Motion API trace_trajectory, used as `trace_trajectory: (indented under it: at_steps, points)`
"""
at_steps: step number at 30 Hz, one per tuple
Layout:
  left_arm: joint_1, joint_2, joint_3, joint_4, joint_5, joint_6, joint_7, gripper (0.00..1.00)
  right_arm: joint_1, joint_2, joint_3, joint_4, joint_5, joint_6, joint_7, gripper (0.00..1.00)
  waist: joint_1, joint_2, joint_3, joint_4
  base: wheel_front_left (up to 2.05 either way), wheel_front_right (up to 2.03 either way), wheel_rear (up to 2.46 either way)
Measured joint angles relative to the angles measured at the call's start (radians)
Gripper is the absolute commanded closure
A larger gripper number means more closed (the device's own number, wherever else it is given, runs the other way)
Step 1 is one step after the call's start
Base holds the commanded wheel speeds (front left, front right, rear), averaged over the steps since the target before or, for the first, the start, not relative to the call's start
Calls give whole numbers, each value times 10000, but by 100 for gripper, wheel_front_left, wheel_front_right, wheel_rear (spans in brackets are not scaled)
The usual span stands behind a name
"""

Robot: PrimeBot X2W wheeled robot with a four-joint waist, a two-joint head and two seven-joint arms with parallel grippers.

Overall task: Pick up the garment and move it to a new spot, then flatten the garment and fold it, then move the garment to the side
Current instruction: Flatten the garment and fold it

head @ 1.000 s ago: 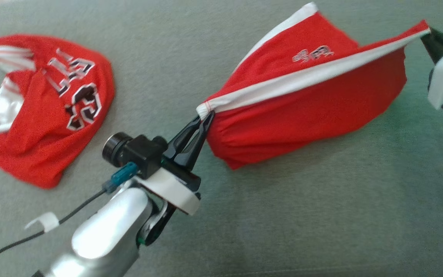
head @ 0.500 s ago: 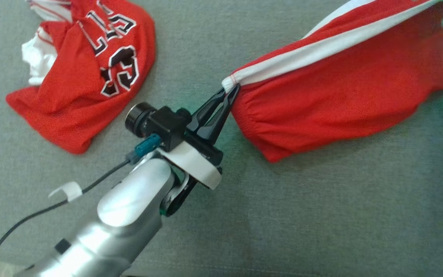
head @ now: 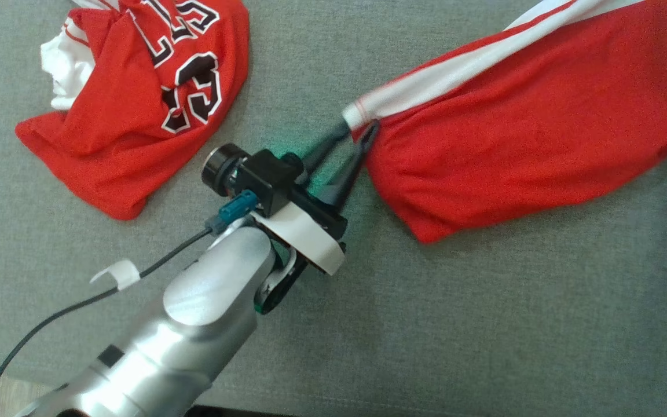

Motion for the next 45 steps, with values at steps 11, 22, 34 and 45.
trace_trajectory:
  at_steps: [11, 22, 34, 45]
  points:
    - [291, 642, 1390, -807, 403, 1147, -263, 0, 42, 1089, -1434, 635, 869, -2, -3250, 0, -1, 0, -1182, -480, 0, 0, 0]
    - [2816, 1457, 3720, -2777, 1607, 2196, -307, 0, 3277, 2514, -2222, -1697, 1964, -2, -5336, 0, -4, 1, -2637, -1357, 0, 0, 0]
    - [5713, 848, 5164, -2690, 1987, 2169, -307, 0, 8821, 4592, -4320, -4986, 146, -2, -5394, 0, -3, 1, -3529, -1929, 0, 0, 0]
    - [6034, 96, 5810, -2406, 2911, 1170, -305, 0, 9040, 4757, -5081, -5637, -761, -2, -4968, 0, 0, 1, -2994, -1613, 0, 0, 0]
